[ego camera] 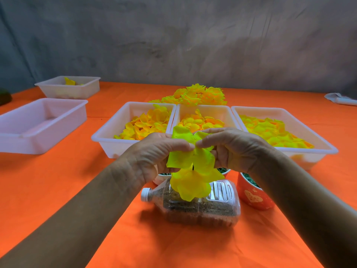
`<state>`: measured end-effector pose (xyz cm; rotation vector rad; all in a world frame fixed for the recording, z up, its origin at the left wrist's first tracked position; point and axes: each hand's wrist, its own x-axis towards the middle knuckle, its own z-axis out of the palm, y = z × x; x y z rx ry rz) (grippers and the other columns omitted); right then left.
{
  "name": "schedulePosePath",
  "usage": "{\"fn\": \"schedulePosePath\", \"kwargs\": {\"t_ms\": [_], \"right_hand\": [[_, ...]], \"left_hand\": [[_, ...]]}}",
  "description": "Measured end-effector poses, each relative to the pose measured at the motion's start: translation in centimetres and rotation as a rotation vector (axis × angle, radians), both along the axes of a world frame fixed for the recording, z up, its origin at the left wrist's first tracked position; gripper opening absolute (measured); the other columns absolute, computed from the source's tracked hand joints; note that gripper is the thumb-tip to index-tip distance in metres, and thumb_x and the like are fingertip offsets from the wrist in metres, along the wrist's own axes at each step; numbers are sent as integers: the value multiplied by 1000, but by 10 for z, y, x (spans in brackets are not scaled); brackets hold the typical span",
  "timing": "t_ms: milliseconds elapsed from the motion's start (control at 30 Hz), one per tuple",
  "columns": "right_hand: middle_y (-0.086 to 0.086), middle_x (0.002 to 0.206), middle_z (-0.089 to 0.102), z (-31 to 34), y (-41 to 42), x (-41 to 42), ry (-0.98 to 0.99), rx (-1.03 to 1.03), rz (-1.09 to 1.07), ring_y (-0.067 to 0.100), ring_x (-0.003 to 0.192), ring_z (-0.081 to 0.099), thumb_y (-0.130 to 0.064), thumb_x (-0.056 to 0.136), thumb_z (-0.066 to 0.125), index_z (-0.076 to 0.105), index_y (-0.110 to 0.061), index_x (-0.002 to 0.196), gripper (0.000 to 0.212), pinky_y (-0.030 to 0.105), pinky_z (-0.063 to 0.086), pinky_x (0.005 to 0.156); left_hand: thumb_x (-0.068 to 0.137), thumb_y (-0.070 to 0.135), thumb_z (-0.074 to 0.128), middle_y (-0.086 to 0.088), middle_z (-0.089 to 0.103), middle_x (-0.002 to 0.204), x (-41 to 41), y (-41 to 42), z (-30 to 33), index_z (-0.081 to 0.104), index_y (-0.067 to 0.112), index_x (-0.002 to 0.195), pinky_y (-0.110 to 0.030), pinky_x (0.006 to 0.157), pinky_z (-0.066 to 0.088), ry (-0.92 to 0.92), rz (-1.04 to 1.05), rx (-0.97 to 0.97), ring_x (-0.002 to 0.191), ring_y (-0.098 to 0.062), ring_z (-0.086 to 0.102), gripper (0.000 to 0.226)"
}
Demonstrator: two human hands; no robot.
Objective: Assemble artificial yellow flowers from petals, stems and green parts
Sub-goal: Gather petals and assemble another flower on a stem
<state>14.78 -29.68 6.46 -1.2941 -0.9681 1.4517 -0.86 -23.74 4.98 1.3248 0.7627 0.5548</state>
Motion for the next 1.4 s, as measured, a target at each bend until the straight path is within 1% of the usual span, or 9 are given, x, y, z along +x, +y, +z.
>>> {"fn": "schedulePosePath", "kwargs": {"t_ms": [100, 300, 467, 633, 1033, 1133, 1233, 1333, 1400], "right_hand": [[10, 78, 71, -1, 0, 1, 7, -1, -14, 20, 60, 69, 9, 80, 56, 62, -8, 98, 25, 33, 59, 56], [10, 70, 71, 1, -1, 1, 1, 6, -18, 20, 57, 69, 11, 78, 56, 63, -8, 93, 24, 35, 58, 53], [8, 60, 69, 3, -1, -1, 14, -23, -30, 18, 50, 67, 11, 83, 53, 59, -8, 97, 25, 33, 58, 52], [0, 37, 55, 5, -2, -4, -2, -45, -38, 11, 36, 58, 8, 87, 49, 53, -8, 99, 20, 27, 56, 52], [12, 75, 70, 1, -1, -4, 2, -63, -75, 21, 55, 69, 11, 82, 55, 60, -5, 99, 24, 33, 58, 52], [12, 71, 70, 2, -2, -4, -77, -27, -100, 20, 53, 68, 13, 77, 59, 62, -6, 97, 28, 31, 57, 51], [8, 66, 68, 2, -3, -4, -232, 21, -138, 17, 54, 65, 11, 74, 66, 63, -12, 96, 32, 26, 54, 51], [7, 71, 67, 3, -4, -6, -373, 54, -173, 17, 63, 63, 7, 71, 72, 63, -18, 96, 36, 29, 53, 63], [5, 71, 65, 3, -6, -7, -409, 61, -175, 15, 63, 63, 5, 70, 74, 63, -17, 101, 40, 25, 53, 59]], "left_hand": [[64, 12, 71, -4, 70, 66, 1, 0, -1, 65, 10, 82, -23, 47, 51, -29, -6, -61, 54, -14, 66, 19], [51, 11, 71, -12, 72, 84, 1, 1, -3, 68, 3, 96, -39, 76, 55, -14, 3, -59, 73, -24, 68, 46], [78, 10, 66, 1, 68, 65, 3, 2, -2, 63, 13, 88, -24, 53, 44, 35, 14, -77, 51, -10, 63, 11], [83, 11, 62, 3, 66, 69, 5, 3, -2, 63, 17, 86, -21, 46, 46, 35, 7, -178, 53, -7, 61, 7], [83, 12, 61, 5, 67, 59, 6, 2, -6, 60, 16, 85, -22, 48, 45, 81, 15, -142, 48, -8, 63, 4], [82, 6, 63, -1, 67, 59, 6, 2, -6, 61, 12, 79, -24, 46, 50, 61, 50, -84, 49, -12, 64, 7], [79, -3, 64, -7, 70, 69, 6, 4, -7, 66, 6, 86, -32, 61, 57, 10, 63, -9, 60, -18, 67, 12], [79, -4, 65, -4, 71, 65, 5, 3, -7, 66, 7, 86, -28, 52, 57, 6, 68, 27, 56, -15, 68, 14], [78, -1, 67, -3, 70, 63, 4, 3, -7, 64, 8, 86, -26, 48, 55, 4, 90, 33, 54, -14, 68, 13]]}}
